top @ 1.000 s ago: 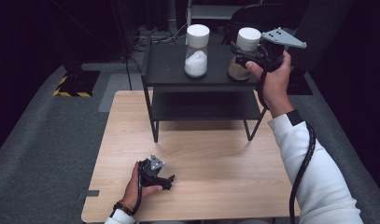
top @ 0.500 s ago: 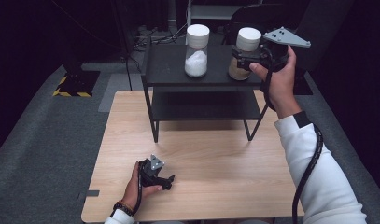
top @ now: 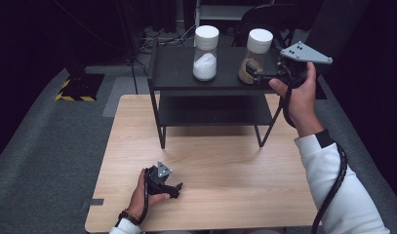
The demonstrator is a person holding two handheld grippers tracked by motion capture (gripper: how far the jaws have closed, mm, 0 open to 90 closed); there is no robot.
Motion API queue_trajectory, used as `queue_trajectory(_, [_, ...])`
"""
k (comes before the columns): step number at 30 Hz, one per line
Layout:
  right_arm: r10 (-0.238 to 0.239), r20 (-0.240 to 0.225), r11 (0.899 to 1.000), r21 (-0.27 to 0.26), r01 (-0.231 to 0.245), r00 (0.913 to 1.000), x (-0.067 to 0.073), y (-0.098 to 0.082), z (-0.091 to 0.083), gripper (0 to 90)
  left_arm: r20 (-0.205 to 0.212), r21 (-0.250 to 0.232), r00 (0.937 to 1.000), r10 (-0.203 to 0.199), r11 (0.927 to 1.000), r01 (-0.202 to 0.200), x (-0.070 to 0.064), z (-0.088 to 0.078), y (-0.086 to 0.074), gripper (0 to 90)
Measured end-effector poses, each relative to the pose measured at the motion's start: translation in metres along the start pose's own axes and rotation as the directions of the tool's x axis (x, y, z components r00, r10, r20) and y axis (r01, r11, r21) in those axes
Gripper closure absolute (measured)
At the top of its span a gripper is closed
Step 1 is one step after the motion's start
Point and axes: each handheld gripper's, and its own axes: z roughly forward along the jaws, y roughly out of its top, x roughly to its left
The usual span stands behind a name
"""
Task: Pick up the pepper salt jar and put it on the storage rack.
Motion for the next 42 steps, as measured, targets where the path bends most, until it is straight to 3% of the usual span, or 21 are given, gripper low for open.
queue_trajectory(12, [-0.035,-0.024,0.999,0.029,0.035,0.9991,0.005,-0.023,-0.031,0.0,-0.001,0.001,1.0000,0.004,1.0000,-0.004,0.000,0.000,0.000,1.4])
queue_trajectory(28, [-0.060,-0.027,0.998,0.010,0.060,0.9978,0.013,-0.071,-0.068,0.1,-0.002,0.000,1.0000,0.003,1.0000,-0.003,0.000,0.000,0.000,1.4])
queue_trajectory(42, [-0.046,-0.057,0.995,0.081,0.051,0.9973,0.010,-0.111,-0.088,0.2,-0.002,0.000,1.0000,0.003,1.0000,-0.003,0.000,0.000,0.000,1.4])
